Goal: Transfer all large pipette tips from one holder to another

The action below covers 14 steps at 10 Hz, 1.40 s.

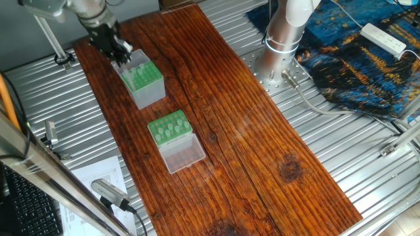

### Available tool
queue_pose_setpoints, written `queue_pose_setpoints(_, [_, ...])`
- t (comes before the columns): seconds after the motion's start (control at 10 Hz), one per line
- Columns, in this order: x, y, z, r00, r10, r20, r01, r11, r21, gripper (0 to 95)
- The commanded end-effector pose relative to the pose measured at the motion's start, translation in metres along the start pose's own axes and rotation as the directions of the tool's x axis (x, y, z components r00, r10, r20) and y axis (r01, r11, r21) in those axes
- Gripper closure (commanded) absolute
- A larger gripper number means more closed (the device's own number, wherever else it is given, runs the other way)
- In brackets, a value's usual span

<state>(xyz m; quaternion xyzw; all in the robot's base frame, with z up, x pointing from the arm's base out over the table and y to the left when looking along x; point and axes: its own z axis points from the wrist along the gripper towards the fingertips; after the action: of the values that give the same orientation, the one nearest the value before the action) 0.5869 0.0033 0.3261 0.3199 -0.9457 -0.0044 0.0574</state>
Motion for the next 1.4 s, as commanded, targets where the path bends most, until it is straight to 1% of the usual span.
queue_pose_setpoints(0.1, [-0.019,0.021,0.0,0.998,0.064,0.0,-0.064,0.998,-0.013,95.0])
queue_pose_setpoints(0.3, [-0.021,0.031,0.002,0.997,0.08,0.018,-0.08,0.996,-0.04,95.0])
queue_pose_setpoints(0.4, [-0.021,0.038,0.003,0.994,0.103,0.021,-0.102,0.994,-0.041,95.0])
queue_pose_setpoints(0.6, [-0.031,0.051,0.011,0.991,0.127,0.033,-0.126,0.992,-0.028,95.0])
queue_pose_setpoints(0.8, [-0.036,0.06,0.018,0.989,0.144,0.044,-0.143,0.99,-0.015,95.0])
queue_pose_setpoints(0.9, [-0.038,0.062,0.021,0.987,0.149,0.055,-0.149,0.989,-0.002,95.0])
queue_pose_setpoints(1.0, [-0.04,0.063,0.022,0.985,0.163,0.058,-0.163,0.987,0.001,95.0])
queue_pose_setpoints(1.1, [-0.044,0.066,0.026,0.983,0.171,0.072,-0.172,0.985,0.005,95.0])
queue_pose_setpoints(1.4, [-0.051,0.07,0.03,0.983,0.165,0.075,-0.166,0.986,0.007,95.0])
